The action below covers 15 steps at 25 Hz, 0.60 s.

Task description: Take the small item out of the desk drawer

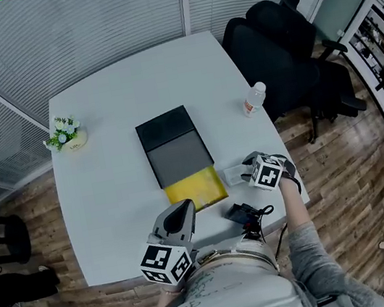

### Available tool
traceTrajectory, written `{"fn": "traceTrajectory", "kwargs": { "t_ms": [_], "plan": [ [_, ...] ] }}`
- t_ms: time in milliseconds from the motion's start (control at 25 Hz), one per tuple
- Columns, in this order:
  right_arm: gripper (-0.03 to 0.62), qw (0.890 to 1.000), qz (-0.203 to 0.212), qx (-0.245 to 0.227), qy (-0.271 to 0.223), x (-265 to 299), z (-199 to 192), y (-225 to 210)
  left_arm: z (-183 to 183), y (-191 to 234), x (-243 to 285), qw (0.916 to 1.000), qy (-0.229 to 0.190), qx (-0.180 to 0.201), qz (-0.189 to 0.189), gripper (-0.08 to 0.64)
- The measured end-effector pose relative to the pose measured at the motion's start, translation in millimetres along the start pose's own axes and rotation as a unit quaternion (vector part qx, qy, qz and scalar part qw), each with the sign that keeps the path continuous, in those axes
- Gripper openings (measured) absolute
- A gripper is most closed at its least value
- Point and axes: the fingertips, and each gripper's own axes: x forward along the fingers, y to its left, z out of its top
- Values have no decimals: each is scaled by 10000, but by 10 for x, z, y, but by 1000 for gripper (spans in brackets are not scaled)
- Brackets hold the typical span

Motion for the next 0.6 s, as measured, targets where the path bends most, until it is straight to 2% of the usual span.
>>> {"fn": "traceTrajectory", "kwargs": {
  "t_ms": [240, 600],
  "plan": [
    [174, 9998, 61, -56, 188, -12, -133, 72, 9, -22, 9, 10000, -10, 15, -49, -2],
    [176, 9999, -2, -123, 59, -51, -62, 122, 9, -39, -2, 10000, -4, 29, -84, -3]
  ]
}}
